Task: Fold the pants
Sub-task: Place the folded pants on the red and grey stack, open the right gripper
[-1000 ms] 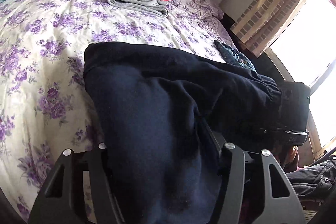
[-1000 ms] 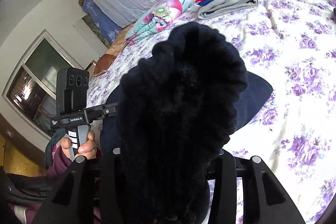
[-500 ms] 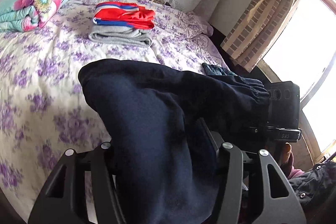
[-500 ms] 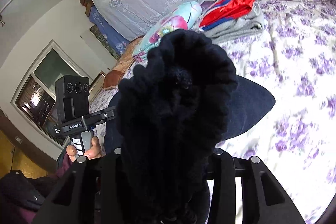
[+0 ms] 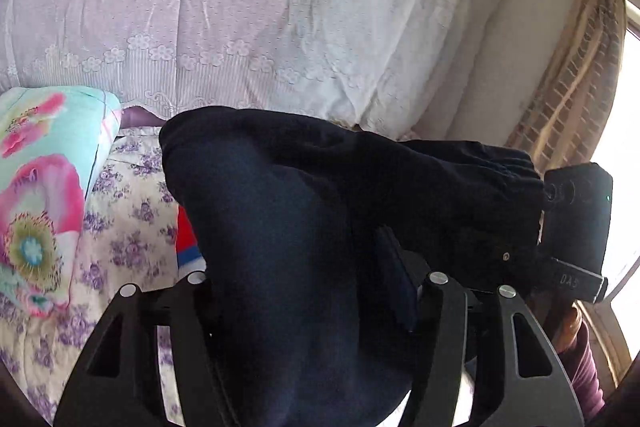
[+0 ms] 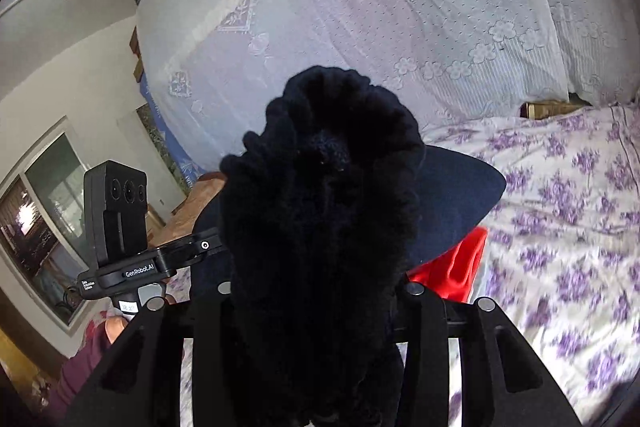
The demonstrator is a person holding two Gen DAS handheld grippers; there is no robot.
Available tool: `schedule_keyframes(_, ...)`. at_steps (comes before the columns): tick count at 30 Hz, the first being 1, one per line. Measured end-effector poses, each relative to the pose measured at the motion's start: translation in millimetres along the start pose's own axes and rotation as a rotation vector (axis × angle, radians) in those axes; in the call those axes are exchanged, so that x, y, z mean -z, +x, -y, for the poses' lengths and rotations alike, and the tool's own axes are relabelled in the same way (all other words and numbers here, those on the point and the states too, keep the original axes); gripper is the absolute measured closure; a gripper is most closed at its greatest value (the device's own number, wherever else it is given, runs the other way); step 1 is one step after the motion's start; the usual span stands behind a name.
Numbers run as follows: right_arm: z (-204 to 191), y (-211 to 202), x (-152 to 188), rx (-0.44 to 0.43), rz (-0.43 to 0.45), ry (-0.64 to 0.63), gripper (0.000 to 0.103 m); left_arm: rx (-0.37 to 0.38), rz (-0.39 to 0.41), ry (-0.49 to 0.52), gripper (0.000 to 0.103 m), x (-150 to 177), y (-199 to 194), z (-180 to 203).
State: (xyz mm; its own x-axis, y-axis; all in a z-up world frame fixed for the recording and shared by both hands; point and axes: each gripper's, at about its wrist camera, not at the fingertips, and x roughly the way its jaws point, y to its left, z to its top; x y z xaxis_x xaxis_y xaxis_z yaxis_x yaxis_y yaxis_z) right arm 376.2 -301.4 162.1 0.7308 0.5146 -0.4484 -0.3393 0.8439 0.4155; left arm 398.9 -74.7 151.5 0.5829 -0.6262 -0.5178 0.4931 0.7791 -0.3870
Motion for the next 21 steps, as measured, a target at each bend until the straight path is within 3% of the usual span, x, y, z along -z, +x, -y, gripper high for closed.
schedule_keyframes(3, 42, 61, -11, 0.052, -0.029, 0.043, 0.054, -0.008, -0.030, -0.084, 0.039, -17, 59, -46)
schedule_keyframes(5, 84, 113, 1, 0.177, -0.091, 0.075, 0.043, -0.046, -0.089, -0.152, 0.034, -6, 110, -86)
schedule_keyframes(7, 121, 151, 23, 0.336, -0.173, 0.085, 0.039, -0.177, -0.212, -0.213, 0.032, 17, 162, -128)
schedule_keyframes(8, 133, 150, 30, 0.303, -0.147, 0.126, 0.038, -0.137, -0.212, -0.267, 0.030, 27, 169, -144)
schedule_keyframes(10, 138, 127, 35, 0.230, -0.059, 0.178, 0.030, -0.026, -0.165, -0.356, 0.026, 35, 156, -158)
schedule_keyframes(12, 129, 98, 33, 0.239, 0.004, 0.147, 0.022, -0.006, -0.132, -0.321, 0.022, 34, 132, -152)
schedule_keyframes(13, 125, 82, 32, 0.252, 0.027, 0.144, 0.017, -0.021, -0.111, -0.290, 0.017, 32, 116, -147)
schedule_keyframes(18, 85, -9, 43, 0.231, 0.065, 0.141, 0.016, -0.088, -0.058, -0.199, 0.011, 45, 31, -102)
schedule_keyframes(21, 34, -66, 84, 0.280, 0.048, 0.048, 0.005, -0.184, 0.007, -0.105, 0.005, 77, -33, -57)
